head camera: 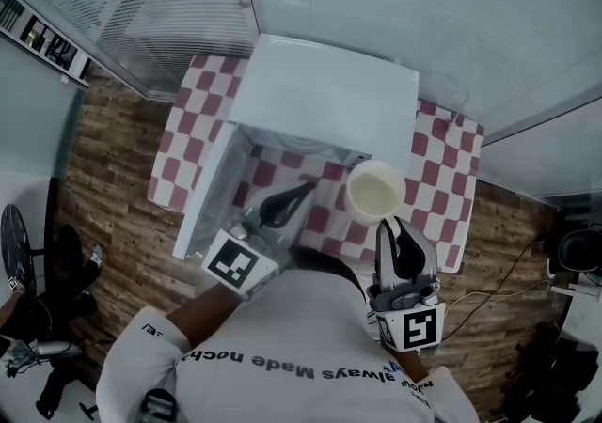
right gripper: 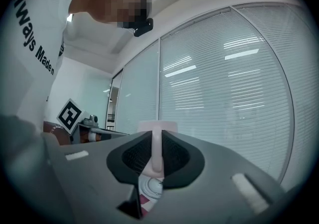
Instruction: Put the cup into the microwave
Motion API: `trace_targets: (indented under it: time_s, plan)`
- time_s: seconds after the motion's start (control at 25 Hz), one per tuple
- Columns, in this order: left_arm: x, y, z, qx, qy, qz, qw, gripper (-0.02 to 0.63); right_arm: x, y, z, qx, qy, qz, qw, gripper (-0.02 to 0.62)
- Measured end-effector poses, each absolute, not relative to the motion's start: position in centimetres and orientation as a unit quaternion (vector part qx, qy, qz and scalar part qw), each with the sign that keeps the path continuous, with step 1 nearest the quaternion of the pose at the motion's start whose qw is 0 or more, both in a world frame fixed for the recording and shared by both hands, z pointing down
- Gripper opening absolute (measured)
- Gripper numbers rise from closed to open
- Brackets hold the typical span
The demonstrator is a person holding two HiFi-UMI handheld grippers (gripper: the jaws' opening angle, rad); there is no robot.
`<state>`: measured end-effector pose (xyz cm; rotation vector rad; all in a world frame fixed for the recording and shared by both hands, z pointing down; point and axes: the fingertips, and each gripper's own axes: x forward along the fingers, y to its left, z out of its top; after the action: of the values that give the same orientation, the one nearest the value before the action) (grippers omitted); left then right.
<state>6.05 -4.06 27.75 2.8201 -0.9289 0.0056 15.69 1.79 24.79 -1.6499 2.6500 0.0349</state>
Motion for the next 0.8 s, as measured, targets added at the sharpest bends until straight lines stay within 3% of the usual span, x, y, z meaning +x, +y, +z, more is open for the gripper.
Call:
trace_targets:
  time_s: [0.8]
  plan:
    - [3.2,-8.2,26.6,0.945,-0.317,-0.008,0.086,0.0,13.3,-2.5,23.5,-0.53,0.847,0.016,0.022,0.043]
